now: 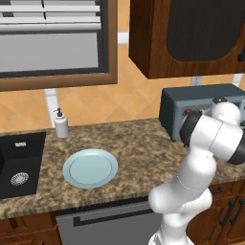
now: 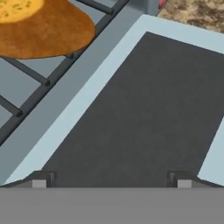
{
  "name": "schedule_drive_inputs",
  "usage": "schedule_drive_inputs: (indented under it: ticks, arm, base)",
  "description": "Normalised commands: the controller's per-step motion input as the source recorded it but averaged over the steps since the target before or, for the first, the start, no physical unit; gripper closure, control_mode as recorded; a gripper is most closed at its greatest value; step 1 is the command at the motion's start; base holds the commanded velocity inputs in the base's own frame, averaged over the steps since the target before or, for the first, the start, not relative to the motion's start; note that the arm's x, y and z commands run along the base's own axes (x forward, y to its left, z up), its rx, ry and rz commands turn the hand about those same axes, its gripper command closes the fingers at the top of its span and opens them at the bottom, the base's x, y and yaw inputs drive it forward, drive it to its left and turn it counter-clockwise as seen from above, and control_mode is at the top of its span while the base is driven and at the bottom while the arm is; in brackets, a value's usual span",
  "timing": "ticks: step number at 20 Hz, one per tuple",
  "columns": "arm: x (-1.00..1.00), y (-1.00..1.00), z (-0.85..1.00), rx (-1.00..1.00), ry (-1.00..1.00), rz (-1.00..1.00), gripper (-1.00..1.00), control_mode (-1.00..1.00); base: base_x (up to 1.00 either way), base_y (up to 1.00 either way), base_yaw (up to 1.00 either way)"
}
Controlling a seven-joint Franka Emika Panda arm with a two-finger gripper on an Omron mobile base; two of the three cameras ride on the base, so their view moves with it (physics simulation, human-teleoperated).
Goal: Pick up the kebab skewer and baguette bread, and place them inside the toaster oven. Close the toaster oven door and start by setting the timer.
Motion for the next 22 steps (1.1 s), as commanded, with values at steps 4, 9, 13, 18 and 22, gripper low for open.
schedule_drive_inputs:
  ticks: [4,9,13,18,22]
  arm:
    - [0.21,0.03,-0.06,0.02,-0.06,-0.11,-1.00,-1.00]
    - [0.19,0.03,-0.08,0.03,-0.08,-0.10,-1.00,-1.00]
    - [0.06,0.01,-0.12,0.03,-0.07,-0.08,-1.00,-1.00]
    - [-0.22,0.00,0.01,0.01,-0.05,-0.01,-1.00,-1.00]
    - [-0.89,-0.18,0.14,0.01,-0.07,0.01,-1.00,-1.00]
  base:
    - [0.00,0.00,0.00]
    - [0.00,0.00,0.00]
    - [0.00,0.00,0.00]
    - [0.00,0.00,0.00]
    - [0.00,0.00,0.00]
